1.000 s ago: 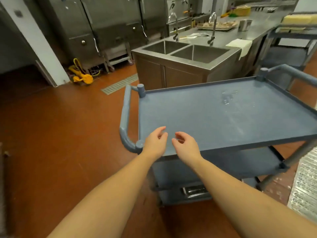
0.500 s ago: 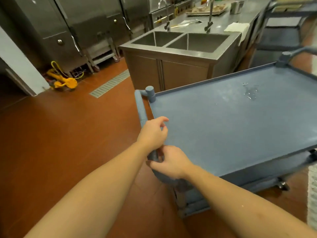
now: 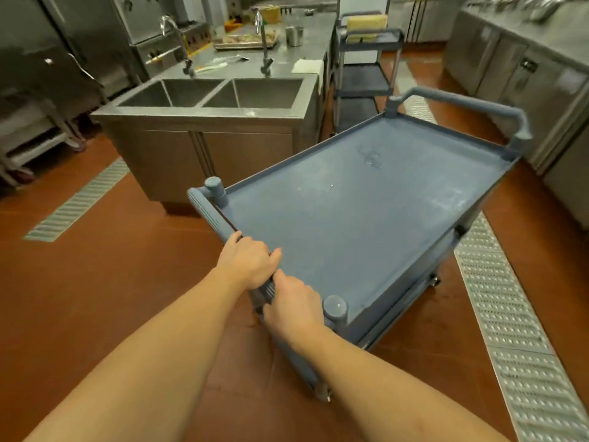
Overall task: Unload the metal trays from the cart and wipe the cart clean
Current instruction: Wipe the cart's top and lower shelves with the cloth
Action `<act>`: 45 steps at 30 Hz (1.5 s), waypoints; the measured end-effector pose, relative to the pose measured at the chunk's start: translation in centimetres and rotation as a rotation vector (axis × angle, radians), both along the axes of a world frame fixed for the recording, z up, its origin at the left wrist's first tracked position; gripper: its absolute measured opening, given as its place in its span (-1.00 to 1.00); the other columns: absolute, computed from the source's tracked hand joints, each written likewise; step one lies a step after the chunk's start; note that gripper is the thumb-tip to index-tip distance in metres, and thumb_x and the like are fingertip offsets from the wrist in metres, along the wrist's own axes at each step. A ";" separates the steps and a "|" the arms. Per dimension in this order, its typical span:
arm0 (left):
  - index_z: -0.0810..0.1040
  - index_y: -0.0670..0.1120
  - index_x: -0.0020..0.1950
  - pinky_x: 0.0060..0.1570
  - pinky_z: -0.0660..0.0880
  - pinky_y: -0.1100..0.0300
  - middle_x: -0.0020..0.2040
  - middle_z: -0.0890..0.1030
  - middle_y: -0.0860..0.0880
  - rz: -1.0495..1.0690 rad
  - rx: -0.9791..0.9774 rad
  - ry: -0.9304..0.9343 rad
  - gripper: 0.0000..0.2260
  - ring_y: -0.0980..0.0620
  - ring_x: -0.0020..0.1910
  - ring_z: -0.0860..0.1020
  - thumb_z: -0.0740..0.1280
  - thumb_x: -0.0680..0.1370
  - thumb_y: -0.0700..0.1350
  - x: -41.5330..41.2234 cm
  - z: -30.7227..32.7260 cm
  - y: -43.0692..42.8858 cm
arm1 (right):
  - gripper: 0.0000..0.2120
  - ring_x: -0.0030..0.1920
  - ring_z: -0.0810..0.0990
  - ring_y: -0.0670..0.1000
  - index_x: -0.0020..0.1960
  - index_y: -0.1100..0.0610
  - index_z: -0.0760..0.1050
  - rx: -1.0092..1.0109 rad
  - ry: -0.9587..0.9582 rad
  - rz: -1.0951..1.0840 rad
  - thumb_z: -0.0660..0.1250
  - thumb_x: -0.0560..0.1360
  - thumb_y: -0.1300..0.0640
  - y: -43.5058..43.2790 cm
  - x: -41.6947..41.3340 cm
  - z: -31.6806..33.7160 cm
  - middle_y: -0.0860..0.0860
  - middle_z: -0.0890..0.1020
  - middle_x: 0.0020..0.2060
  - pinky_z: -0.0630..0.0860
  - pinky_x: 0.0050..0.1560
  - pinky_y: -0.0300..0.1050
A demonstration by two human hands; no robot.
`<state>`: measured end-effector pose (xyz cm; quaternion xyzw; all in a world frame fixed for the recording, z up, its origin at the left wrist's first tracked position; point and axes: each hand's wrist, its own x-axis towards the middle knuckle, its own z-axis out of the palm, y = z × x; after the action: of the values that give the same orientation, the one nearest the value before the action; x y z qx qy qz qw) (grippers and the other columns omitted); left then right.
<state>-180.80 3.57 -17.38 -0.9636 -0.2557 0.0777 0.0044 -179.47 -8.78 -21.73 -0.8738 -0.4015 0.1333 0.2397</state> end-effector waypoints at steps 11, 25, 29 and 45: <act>0.46 -0.09 0.10 0.37 0.11 -0.15 0.02 0.60 -0.09 -0.077 0.101 -0.007 -0.70 -0.22 0.18 0.42 -0.06 0.62 -0.15 -0.6 -0.8 -2.3 | -0.69 -0.11 0.57 0.23 0.08 0.04 0.41 0.036 -0.057 0.081 0.32 0.34 0.09 -1.9 1.5 0.2 0.09 0.63 -0.09 0.32 -0.28 -0.09; 0.33 -0.05 -0.12 0.36 0.02 -0.26 -0.24 0.45 -0.01 -0.068 0.022 -0.113 -0.82 -0.18 0.04 0.40 -0.02 0.59 -0.14 2.1 -2.1 -1.4 | -0.63 -0.13 0.58 0.13 0.15 -0.08 0.42 -0.005 -0.067 0.060 0.33 0.36 0.12 -1.5 6.7 0.1 -0.02 0.64 -0.11 0.36 -0.28 -0.12; 0.53 0.01 -0.07 0.43 -0.01 -0.14 0.00 0.59 -0.01 0.019 -0.140 -0.460 -0.74 -0.09 0.19 0.43 0.06 0.62 0.00 1.6 -2.9 -0.4 | -0.60 -0.03 0.58 0.13 0.20 -0.04 0.40 -0.028 -0.089 0.098 0.34 0.38 0.05 0.0 6.9 0.3 0.00 0.62 -0.02 0.48 -0.19 -0.05; -0.01 0.24 0.52 0.35 0.12 0.13 0.53 0.04 0.20 0.304 -0.479 -0.647 -0.36 0.24 0.40 0.10 0.27 0.55 -0.03 -3.8 -14.3 -11.7 | -0.66 0.11 0.50 -0.04 0.34 0.01 0.40 0.320 0.269 -0.595 0.16 0.59 -0.03 -11.8 17.5 -7.8 -0.06 0.54 0.13 0.38 0.05 -0.15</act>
<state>-184.62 -8.17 -31.71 -0.8635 -0.3577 -0.1718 -0.3112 -161.95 -20.58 -29.50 -0.8785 -0.1102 0.1070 0.4524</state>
